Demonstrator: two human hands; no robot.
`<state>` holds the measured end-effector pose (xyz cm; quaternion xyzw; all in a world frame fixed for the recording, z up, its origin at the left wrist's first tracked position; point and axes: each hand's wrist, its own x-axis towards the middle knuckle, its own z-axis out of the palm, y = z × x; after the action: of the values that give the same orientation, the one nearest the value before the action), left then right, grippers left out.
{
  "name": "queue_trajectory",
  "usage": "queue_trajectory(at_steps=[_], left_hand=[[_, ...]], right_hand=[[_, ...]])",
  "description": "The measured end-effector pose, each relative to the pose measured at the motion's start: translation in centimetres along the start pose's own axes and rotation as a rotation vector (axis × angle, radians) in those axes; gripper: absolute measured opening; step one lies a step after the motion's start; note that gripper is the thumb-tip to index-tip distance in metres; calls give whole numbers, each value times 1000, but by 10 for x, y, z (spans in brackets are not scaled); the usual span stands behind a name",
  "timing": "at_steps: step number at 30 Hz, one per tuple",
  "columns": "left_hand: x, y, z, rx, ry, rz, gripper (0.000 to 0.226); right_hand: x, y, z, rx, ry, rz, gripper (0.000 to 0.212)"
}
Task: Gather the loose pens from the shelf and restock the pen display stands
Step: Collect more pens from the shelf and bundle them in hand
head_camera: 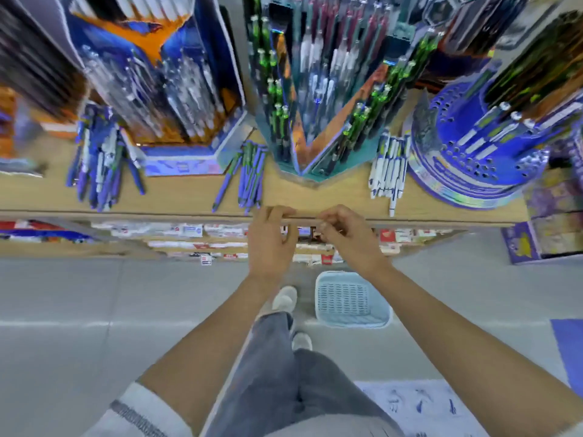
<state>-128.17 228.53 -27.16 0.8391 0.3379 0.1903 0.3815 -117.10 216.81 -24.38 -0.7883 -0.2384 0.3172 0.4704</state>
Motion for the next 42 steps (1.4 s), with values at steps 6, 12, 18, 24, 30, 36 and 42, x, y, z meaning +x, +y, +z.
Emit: queue_trajectory(at_steps=[6,12,18,24,30,36,42], left_hand=[[-28,-69,-93,200,152,-166,53],[-13,-141,-167,327,27,-289,76],[11,-193,-225,404,-279,-217,58],[43,-221,-285,89,-99,-190,11],[92,-247,-315,121,-21,-300,25],[123,-263,-306,164,-58,-345,15],[131,-265,-302,170,-67,-381,17]], right_hand=[[-1,-43,97,-172,-280,-178,29],[23,-86,190,-378,-373,-296,42],[59,-107,263,-670,-260,-118,47],[76,-147,312,-392,-29,44,30],[99,-169,343,-340,-18,103,6],[124,-169,366,-427,-20,213,27],[137,-172,365,-470,-64,254,37]])
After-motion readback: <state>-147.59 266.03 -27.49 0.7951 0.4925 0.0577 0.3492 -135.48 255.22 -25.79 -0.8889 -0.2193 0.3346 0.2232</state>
